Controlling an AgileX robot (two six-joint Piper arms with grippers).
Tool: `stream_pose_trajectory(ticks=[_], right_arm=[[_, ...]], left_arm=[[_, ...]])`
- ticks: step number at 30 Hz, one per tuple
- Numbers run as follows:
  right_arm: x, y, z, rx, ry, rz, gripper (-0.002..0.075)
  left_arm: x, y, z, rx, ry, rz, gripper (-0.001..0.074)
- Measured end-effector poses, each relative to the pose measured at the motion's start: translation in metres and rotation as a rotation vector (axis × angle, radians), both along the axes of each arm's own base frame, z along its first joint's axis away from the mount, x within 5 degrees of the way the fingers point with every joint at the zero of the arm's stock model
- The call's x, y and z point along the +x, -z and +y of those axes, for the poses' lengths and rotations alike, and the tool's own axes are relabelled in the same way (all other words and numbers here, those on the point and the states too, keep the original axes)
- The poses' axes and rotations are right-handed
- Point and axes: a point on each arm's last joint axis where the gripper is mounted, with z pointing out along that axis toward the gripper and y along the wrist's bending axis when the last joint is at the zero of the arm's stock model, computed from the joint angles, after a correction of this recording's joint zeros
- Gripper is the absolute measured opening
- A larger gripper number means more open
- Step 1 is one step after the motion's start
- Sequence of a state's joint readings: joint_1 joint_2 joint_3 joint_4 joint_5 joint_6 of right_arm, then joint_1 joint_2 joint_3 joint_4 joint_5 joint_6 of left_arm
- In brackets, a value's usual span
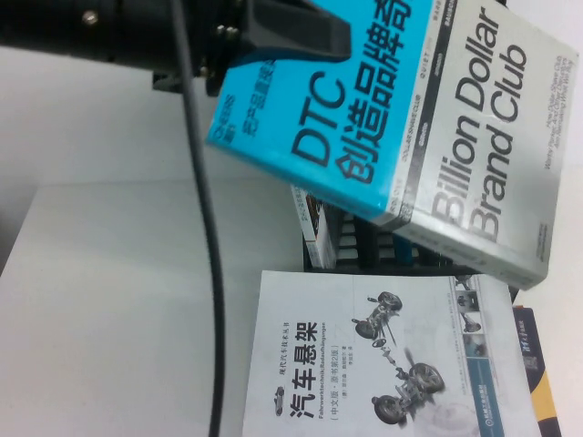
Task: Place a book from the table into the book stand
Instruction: Place the book on the book shelf
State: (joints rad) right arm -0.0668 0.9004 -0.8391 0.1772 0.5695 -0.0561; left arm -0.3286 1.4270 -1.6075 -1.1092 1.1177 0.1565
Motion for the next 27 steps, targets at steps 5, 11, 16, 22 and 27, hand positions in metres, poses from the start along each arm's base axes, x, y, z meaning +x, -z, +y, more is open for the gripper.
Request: stream_pose_trajectory(ticks=[5,11,16,22,27], right_arm=[[-0.031,-0.02,-0.016,-0.034,0.117,-0.11,-0.0001],[-0.041,-0.026,-0.014,-0.031,0.126,-0.145,-0.0001],[-0.042,-0.024,-0.014,-0.025,0.126,-0.126,-0.0001],[-0.043,-0.023,-0.014,-0.013,0.13,-0.113,-0.0002],[-0.043,-0.023,-0.014,0.003,0.139,-0.113,-0.0002]], left_arm=[[0.05,0.005,-0.034,0.093,-0.081,0.027,0.0183],[0.106,0.022,-0.073,0.145,-0.192,0.109,0.0183],[0.131,0.039,-0.104,0.155,-0.225,0.142,0.0183],[0.142,0.058,-0.118,0.236,-0.306,0.173,0.0182],[0.143,0.063,-0.124,0.274,-0.35,0.165,0.0182]])
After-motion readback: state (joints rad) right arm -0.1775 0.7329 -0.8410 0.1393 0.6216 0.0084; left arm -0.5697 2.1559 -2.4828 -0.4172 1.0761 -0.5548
